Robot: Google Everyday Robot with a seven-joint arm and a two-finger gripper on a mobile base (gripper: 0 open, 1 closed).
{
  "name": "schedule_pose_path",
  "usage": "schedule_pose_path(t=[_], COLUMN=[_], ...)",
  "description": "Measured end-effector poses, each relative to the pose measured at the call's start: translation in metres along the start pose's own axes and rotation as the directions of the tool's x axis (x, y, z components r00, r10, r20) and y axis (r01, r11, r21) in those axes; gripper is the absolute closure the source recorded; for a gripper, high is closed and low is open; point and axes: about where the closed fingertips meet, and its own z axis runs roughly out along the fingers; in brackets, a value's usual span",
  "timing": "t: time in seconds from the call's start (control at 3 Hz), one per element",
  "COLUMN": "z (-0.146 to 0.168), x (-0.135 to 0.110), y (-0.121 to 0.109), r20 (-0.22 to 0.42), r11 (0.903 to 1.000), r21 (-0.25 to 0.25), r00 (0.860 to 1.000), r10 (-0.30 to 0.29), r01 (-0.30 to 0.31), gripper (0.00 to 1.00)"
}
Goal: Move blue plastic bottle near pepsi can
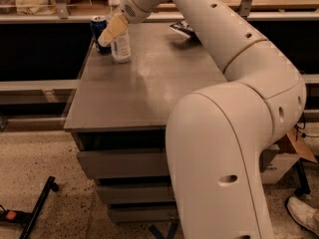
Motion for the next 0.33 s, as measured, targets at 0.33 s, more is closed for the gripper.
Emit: schedule_pose_path(t=[0.33], z=[0.0001], x=[0.0000], y=[0.0001], r20=[0.000], r11=[1.0000], r21=[0.000], r00=[1.000], r10=[0.000], r01=[0.000], gripper=[0.00])
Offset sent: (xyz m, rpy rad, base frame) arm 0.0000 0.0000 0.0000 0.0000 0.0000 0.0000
